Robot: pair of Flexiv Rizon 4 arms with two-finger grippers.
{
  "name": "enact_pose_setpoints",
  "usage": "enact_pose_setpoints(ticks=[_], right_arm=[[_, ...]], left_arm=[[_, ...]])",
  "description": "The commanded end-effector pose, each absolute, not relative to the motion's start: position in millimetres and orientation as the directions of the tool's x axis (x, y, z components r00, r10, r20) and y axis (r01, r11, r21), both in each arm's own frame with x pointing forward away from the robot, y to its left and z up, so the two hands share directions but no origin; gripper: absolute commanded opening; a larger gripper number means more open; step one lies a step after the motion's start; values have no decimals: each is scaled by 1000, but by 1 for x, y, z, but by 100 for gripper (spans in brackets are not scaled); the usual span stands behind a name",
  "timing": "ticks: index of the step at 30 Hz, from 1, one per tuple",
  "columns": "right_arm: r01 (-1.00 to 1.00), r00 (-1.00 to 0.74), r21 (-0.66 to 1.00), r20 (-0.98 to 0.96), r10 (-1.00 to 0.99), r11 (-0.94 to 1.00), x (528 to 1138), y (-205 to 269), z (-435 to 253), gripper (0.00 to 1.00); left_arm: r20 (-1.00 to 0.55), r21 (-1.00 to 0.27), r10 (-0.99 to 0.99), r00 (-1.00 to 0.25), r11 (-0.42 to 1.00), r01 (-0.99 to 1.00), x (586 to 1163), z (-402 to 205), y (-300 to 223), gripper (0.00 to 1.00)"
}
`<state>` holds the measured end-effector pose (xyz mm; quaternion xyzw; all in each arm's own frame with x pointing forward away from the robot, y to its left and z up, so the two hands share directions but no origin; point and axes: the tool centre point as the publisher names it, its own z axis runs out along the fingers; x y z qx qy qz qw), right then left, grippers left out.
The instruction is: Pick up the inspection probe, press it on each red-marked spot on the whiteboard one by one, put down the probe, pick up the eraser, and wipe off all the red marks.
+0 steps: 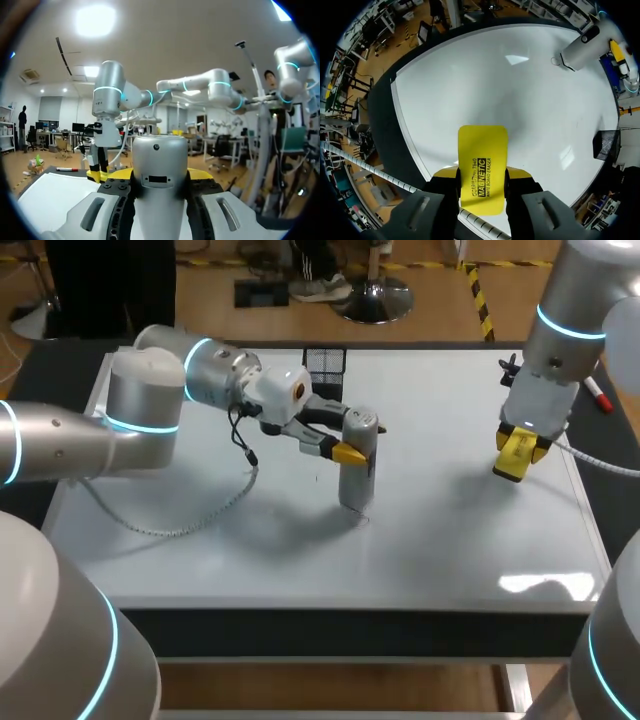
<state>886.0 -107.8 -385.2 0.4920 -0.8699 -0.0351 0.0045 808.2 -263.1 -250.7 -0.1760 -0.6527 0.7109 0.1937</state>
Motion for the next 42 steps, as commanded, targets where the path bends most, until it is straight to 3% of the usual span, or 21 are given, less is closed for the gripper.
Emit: enact_pose_setpoints(ticks=[1, 42], right_arm=[[-857, -514, 64, -24, -857, 512, 886, -108, -385, 0], [-857, -514, 64, -24, -857, 512, 886, -108, -385, 0]], left_arm=[[-1, -997, 516, -857, -69, -41, 818, -244, -254, 0], [-70, -995, 573, -817, -100, 14, 899, -222, -147, 0]])
